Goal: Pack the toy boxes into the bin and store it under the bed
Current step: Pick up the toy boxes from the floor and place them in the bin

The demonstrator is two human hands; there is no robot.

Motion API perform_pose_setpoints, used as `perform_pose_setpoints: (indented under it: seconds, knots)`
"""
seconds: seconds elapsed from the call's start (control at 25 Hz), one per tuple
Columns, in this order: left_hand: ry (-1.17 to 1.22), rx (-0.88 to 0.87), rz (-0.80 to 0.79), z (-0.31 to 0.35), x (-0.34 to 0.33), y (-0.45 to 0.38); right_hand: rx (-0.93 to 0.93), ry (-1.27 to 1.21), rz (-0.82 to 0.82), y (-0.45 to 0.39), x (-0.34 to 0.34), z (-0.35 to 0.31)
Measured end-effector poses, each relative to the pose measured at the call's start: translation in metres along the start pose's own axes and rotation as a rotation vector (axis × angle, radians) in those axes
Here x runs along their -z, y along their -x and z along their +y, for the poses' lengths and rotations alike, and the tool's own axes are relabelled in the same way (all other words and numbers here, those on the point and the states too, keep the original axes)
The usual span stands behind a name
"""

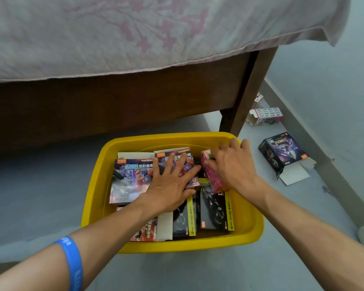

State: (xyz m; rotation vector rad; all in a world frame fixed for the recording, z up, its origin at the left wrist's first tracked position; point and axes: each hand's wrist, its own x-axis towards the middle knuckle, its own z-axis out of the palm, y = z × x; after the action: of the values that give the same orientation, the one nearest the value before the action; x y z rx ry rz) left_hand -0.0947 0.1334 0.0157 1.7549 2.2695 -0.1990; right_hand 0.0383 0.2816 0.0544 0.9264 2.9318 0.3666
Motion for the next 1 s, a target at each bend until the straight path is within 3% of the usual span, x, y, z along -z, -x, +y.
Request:
perform_pose_setpoints:
  seconds: [0.28,0.36,0.48,0.56,0.68,0.76,0.92,1.0]
  knots:
    - [0.067,-0.05,0.175,0.007,0.006,0.017,-0.181,-0.263,0.297,0.048,0.004,0.018]
    - [0.07,-0.143,0.258,0.019,0.012,0.02,-0.294,-0.379,0.123,0.068,0.006,0.029]
    - [-0.132,-0.391,0.348,0.042,0.016,0.008,-0.394,-0.603,-0.168,0.09,0.004,0.038]
    - [-0.149,-0.343,0.249,0.057,0.018,-0.007,-0.379,-0.657,-0.207,0.096,0.003,0.038]
    - [0.096,-0.078,0.0,0.062,0.031,-0.034,-0.368,-0.671,-0.168,0.097,0.004,0.03]
    - [0.227,-0.048,-0.045,0.063,0.044,-0.046,-0.38,-0.674,-0.168,0.1,0.005,0.025]
    - [0.288,-0.298,0.109,0.059,0.059,-0.026,-0.367,-0.664,-0.141,0.103,0.002,0.022]
    - [0.304,-0.497,0.049,0.043,0.064,-0.001,-0.382,-0.642,-0.121,0.099,-0.001,0.021]
